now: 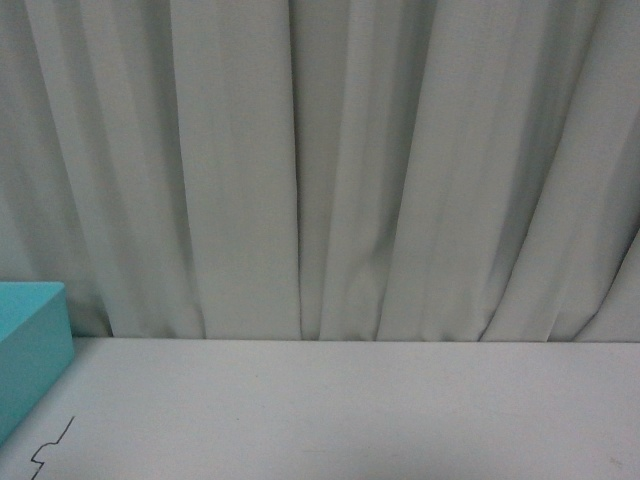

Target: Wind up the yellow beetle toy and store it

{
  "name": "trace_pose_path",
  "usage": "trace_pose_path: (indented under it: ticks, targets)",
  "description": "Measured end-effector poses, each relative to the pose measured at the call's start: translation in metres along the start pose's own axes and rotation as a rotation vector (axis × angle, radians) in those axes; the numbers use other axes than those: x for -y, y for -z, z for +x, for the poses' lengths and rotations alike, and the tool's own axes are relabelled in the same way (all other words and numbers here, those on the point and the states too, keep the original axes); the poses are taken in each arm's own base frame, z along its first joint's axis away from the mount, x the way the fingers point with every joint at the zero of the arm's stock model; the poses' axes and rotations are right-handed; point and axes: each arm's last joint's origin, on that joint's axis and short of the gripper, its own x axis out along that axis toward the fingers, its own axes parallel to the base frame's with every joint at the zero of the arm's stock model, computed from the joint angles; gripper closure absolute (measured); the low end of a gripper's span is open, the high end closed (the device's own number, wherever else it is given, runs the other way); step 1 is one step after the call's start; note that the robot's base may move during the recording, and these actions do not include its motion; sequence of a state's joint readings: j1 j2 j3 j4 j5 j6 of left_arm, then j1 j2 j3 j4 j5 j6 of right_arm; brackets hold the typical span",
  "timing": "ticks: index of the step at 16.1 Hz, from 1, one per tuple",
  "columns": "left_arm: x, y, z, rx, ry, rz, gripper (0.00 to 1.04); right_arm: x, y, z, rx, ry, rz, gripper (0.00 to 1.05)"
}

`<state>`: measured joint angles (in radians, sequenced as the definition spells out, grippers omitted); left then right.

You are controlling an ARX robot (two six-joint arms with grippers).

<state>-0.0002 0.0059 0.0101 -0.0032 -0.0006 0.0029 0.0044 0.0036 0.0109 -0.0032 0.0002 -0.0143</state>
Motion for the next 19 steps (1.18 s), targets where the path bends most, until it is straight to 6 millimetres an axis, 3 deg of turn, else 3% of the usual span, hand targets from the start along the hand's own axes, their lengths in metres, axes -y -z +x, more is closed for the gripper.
trace_pose_path:
  ticks: [3,5,19]
  targets:
    - [0.0,0.0,0.0,0.0,0.0,0.0,0.3,0.0,0.0,0.0,0.0,0.0,0.0,0.07]
    - [0.0,0.0,0.0,0.0,0.0,0.001,0.05,0.0,0.0,0.0,0.0,0.0,0.0,0.07]
    - [0.0,0.0003,0.0,-0.003,0.0,0.0,0.07,0.0,0.0003,0.0,-0.003,0.0,0.0,0.07]
